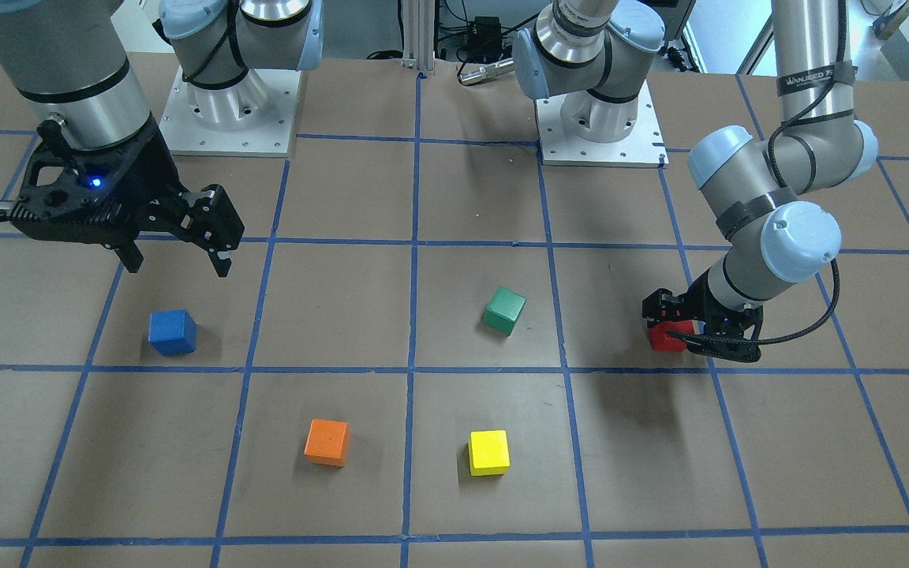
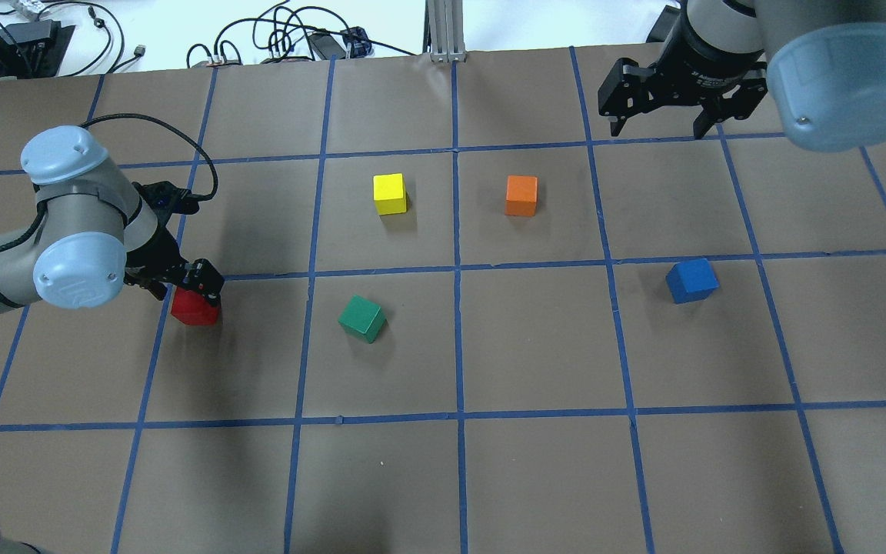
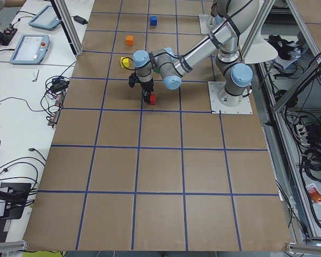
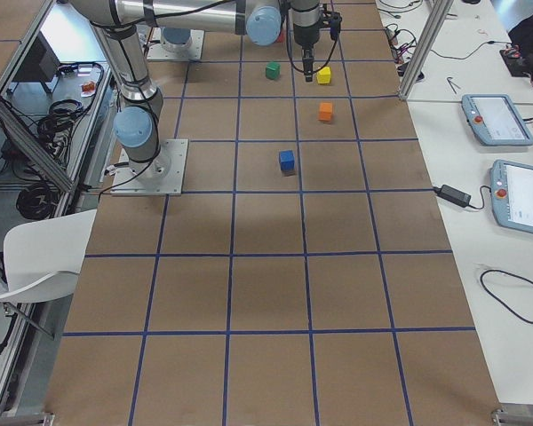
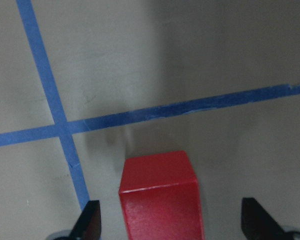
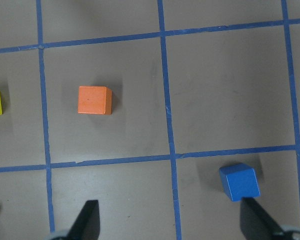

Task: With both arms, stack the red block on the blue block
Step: 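Close the left gripper on the red cube and lift it, then carry the red cube with the left gripper toward the table centre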

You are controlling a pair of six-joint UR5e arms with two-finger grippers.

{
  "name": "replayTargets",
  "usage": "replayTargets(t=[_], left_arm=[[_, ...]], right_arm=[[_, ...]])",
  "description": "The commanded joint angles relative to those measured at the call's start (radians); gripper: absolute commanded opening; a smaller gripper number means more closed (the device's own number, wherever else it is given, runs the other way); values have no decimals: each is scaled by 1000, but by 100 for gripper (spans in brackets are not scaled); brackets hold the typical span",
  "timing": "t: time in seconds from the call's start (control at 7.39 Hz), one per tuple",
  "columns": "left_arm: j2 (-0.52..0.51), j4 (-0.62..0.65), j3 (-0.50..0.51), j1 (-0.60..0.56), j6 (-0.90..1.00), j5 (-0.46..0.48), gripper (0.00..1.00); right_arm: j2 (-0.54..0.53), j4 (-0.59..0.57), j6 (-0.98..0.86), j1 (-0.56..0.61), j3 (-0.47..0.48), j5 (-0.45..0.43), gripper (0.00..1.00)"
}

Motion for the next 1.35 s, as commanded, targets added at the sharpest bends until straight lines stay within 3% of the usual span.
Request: replayTargets(t=[0.0, 0.14, 0.27, 0.41, 0.68, 0.95, 1.22], left_arm=[[-12, 39, -7, 8, 24, -4, 33], [-10, 41, -7, 3, -28, -11, 4], [2, 39, -2, -6, -42, -9, 0], [38, 9, 33, -43, -85, -9, 0], [65, -134, 161, -246, -295, -27, 0], [33, -145, 223, -479, -590, -37, 0], [-9, -139, 266, -596, -768, -146, 0]], right_arm=[[3, -17, -8, -1, 46, -12, 100], [-11, -31, -6, -9, 49, -18, 100], [-42, -24, -3, -6, 51, -1, 100], [-51, -1, -3, -6, 55, -3, 100], [-60, 65, 1, -6, 55, 0, 100], [-63, 73, 8, -3, 57, 2, 100], [-94, 97, 17, -9, 58, -1, 100]])
